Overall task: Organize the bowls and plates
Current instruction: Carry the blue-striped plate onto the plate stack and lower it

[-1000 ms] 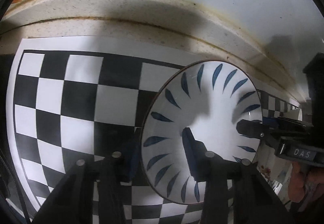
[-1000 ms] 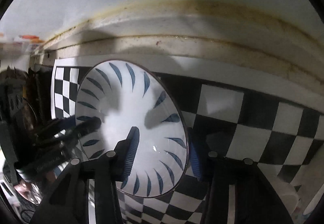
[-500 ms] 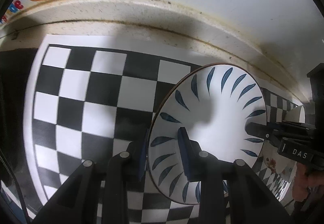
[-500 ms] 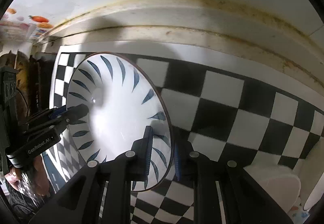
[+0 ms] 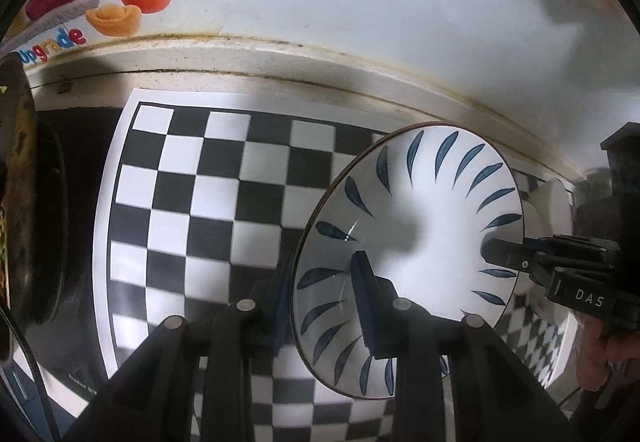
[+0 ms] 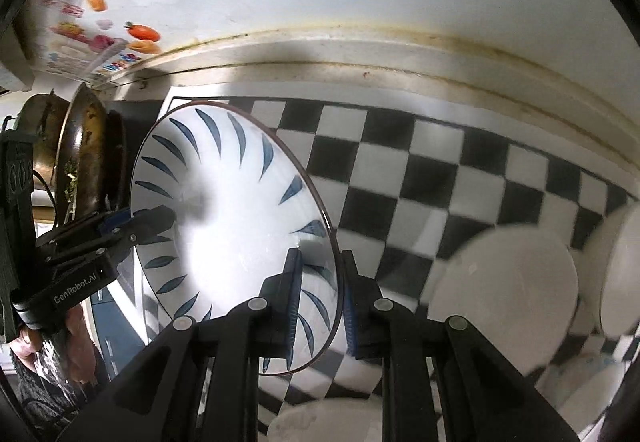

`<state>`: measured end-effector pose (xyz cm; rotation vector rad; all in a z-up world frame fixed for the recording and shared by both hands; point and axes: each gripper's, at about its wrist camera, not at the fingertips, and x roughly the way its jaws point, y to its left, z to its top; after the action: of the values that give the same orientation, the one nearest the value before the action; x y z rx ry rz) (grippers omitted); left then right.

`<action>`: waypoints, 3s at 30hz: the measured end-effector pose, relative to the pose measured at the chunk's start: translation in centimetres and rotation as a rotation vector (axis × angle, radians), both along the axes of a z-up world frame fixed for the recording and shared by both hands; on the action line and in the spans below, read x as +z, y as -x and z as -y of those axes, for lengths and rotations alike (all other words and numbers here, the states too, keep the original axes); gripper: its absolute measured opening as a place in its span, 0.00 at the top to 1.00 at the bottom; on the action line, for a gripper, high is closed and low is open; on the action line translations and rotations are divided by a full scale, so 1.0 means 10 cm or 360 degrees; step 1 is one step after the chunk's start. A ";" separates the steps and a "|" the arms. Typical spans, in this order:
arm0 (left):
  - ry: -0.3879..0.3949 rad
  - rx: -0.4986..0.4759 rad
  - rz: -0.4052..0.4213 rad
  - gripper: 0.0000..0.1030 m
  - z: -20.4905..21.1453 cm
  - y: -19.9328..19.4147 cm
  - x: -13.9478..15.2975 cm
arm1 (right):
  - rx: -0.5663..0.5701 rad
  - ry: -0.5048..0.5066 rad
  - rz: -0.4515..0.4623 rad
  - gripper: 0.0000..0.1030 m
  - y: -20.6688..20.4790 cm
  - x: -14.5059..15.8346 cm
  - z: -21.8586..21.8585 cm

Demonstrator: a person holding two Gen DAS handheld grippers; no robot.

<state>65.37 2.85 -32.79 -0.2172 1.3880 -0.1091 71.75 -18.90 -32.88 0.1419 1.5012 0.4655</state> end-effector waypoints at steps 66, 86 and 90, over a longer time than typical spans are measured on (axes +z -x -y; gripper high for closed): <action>-0.0149 -0.0462 -0.0298 0.74 1.72 1.69 -0.52 | -0.0494 0.0200 -0.0304 0.78 2.41 -0.69 1.49; -0.0103 -0.0409 -0.0340 0.74 1.65 1.78 -0.53 | -0.0538 0.0189 -0.0356 0.76 2.40 -0.61 1.60; -0.0116 -0.0390 -0.0333 0.74 1.63 1.84 -0.51 | -0.0533 0.0276 -0.0310 0.76 2.46 -0.54 1.54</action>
<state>46.98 -13.50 -37.88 0.0038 1.6208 -0.2439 47.12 -34.30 -38.33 0.3034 1.6618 0.0527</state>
